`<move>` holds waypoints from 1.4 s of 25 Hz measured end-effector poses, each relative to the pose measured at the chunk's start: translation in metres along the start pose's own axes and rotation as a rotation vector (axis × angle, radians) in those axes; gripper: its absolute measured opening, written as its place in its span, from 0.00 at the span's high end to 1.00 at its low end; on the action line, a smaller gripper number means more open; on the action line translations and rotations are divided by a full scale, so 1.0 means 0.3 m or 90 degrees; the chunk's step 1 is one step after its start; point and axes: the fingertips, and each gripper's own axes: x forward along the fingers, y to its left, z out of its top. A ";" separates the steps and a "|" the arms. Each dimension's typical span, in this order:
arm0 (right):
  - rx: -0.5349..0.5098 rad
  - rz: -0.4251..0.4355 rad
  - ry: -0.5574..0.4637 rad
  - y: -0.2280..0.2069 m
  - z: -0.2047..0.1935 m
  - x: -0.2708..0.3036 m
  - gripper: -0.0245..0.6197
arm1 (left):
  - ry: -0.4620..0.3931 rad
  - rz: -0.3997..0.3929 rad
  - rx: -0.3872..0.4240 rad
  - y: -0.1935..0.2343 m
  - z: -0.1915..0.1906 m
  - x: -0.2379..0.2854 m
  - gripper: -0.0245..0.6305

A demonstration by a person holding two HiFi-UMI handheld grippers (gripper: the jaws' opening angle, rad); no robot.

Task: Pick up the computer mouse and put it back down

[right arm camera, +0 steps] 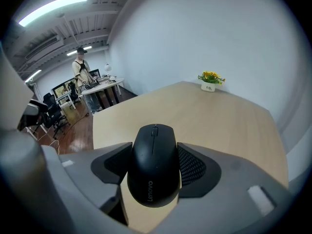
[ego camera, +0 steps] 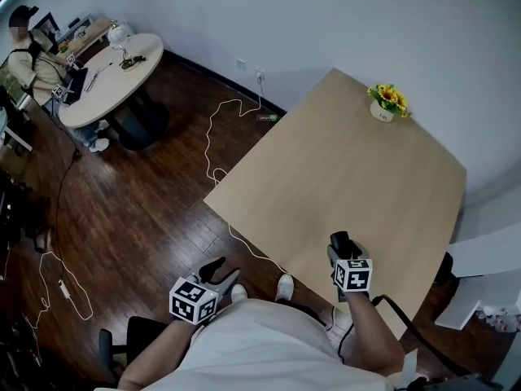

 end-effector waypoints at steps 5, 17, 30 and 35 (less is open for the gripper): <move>-0.014 0.004 0.021 -0.016 0.006 0.197 0.51 | 0.006 0.042 -0.026 0.025 -0.012 -0.022 0.68; -0.068 0.002 0.064 -0.034 -0.038 0.446 0.51 | 0.020 0.099 -0.073 0.043 -0.039 -0.024 0.68; -0.050 0.024 0.072 -0.025 -0.047 0.460 0.50 | 0.010 0.093 -0.055 0.062 0.014 0.020 0.68; -0.053 0.027 0.064 -0.029 -0.039 0.425 0.33 | 0.007 0.074 -0.044 0.062 0.027 0.023 0.68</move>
